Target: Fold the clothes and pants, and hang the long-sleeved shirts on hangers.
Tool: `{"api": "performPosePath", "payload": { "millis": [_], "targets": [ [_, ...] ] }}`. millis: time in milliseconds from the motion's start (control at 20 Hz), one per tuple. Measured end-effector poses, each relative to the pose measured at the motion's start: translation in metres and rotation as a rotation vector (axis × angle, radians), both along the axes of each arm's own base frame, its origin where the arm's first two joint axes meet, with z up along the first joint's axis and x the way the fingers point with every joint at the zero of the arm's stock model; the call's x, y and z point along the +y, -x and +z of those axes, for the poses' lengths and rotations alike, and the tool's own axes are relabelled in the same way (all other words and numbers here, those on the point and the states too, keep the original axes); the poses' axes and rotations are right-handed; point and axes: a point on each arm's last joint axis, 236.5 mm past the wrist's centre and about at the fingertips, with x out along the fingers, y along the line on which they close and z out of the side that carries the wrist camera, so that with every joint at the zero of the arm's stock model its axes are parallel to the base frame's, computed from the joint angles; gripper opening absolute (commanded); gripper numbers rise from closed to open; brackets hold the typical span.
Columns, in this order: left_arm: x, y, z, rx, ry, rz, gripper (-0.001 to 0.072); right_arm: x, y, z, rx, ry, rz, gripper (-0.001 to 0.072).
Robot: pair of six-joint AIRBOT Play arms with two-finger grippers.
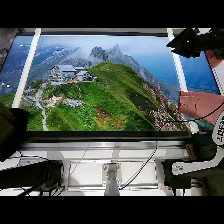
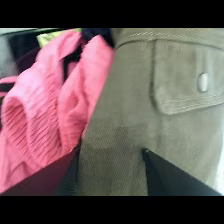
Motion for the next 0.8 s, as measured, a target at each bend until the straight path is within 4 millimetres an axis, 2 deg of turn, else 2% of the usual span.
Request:
{"api": "performPosePath", "payload": {
  "millis": [50,100,200,350,450,550,800],
  "targets": [
    [0.001,-0.001,0.001,-0.007,-0.003,0.001,0.0071,0.000,0.000,0.000,0.001,0.000,0.000,0.0451],
    [0.002,-0.002,0.002,-0.016,-0.008,0.001,0.0044,0.000,0.001,0.000,0.004,-0.002,0.000,0.0451],
    [0.002,-0.004,0.004,-0.027,-0.011,0.001,0.0014,0.000,0.001,0.000,0.007,-0.005,-0.002,0.0451],
    [0.003,-0.006,0.006,-0.043,-0.012,0.000,0.0013,0.000,0.001,0.000,0.014,-0.010,-0.009,0.0450],
    [0.001,-0.012,0.015,-0.092,-0.005,0.000,0.0011,0.000,0.001,0.000,0.016,-0.011,-0.010,0.0450],
    [0.000,-0.027,0.040,-0.223,0.003,-0.002,0.0010,0.000,0.001,0.000,0.017,-0.011,-0.011,0.0441],
    [-0.010,-0.056,0.127,-0.613,-0.017,-0.061,0.0009,0.000,0.001,0.000,0.018,-0.012,-0.012,0.0440]
  ]
}}
